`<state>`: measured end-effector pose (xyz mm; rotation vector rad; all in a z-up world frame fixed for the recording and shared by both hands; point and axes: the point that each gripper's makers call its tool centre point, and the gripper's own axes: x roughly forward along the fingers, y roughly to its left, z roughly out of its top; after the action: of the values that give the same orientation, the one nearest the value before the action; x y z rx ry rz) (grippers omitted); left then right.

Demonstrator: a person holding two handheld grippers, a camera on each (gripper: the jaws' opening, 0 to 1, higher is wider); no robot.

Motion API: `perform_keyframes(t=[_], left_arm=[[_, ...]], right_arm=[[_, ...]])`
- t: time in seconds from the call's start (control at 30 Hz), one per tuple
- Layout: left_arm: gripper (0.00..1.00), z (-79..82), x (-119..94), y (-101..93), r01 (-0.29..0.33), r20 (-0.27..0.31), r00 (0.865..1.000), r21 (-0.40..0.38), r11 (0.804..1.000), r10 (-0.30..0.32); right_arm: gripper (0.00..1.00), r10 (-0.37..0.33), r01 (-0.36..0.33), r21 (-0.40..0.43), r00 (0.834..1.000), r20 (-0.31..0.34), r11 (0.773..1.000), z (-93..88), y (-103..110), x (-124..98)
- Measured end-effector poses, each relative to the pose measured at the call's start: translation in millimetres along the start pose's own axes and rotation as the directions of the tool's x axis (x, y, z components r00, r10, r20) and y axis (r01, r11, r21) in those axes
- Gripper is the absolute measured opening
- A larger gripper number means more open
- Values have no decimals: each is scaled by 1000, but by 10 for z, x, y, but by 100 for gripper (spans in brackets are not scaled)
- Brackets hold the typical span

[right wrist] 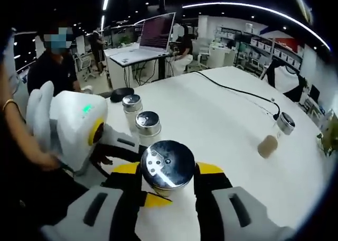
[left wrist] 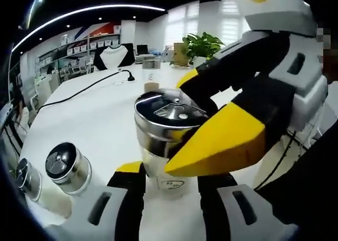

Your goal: Rotate the seasoning bottle until the label or dispensing opening points toward the visible target arrow and the bottle remains upright within the marked orientation range

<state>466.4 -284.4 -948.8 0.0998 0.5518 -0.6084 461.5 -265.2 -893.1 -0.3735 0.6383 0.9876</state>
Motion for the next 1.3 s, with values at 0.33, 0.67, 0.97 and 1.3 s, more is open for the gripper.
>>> perform_keyframes(t=[0.33,0.67,0.97,1.3], left_arm=[[41,-3,-65,31,17,5,1000,33,999,-17],[54,113,-317,-23,78,63,995,73,994,-82],[66,-4,-570,-86,100,85,991,79,992,-107],[80,-206,-852,127,21,104,994,-6,1000,-20]], right_arm=[[37,39,-39,-29,999,10,999,6,-11,19],[37,116,-115,-91,993,9,989,20,-37,32],[37,162,-160,-150,987,2,976,68,-81,96],[37,223,-225,-252,974,-38,941,88,-102,104]])
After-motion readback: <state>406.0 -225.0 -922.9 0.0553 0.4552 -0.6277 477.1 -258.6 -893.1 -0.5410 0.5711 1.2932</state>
